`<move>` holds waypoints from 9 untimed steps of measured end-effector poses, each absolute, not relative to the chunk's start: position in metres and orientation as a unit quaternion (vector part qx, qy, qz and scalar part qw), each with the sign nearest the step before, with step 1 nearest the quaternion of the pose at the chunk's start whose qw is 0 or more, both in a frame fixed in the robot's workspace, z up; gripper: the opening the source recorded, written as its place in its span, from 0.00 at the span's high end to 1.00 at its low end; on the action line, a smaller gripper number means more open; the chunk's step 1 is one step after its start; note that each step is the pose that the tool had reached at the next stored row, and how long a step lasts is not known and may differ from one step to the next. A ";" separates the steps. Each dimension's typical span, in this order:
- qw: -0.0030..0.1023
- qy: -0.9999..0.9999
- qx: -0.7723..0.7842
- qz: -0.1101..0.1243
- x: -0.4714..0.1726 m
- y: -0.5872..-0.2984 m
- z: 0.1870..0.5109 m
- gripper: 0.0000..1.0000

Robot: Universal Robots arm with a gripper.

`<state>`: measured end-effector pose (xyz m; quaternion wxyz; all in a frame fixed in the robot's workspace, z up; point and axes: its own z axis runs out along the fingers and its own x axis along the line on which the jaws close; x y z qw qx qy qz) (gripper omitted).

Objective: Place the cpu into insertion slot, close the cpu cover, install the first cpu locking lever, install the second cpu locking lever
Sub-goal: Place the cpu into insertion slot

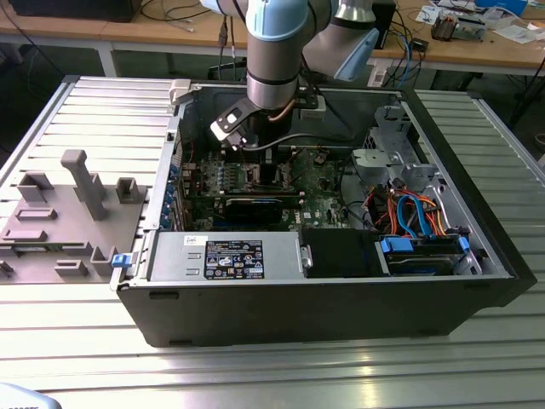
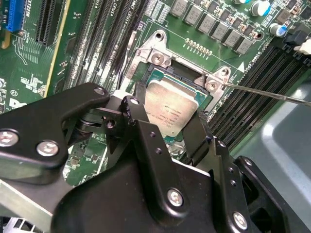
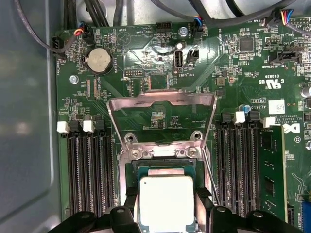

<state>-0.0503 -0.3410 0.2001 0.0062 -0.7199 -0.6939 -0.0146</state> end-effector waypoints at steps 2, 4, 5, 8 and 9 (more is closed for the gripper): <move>0.006 -0.694 -0.720 -0.015 -0.050 -0.340 0.200 0.45; 0.006 -0.694 -0.720 -0.015 -0.050 -0.340 0.200 0.45; 0.006 -0.694 -0.720 -0.015 -0.050 -0.340 0.199 0.45; 0.006 -0.694 -0.720 -0.014 -0.049 -0.339 0.199 0.45; 0.006 -0.694 -0.720 -0.014 -0.048 -0.339 0.198 0.45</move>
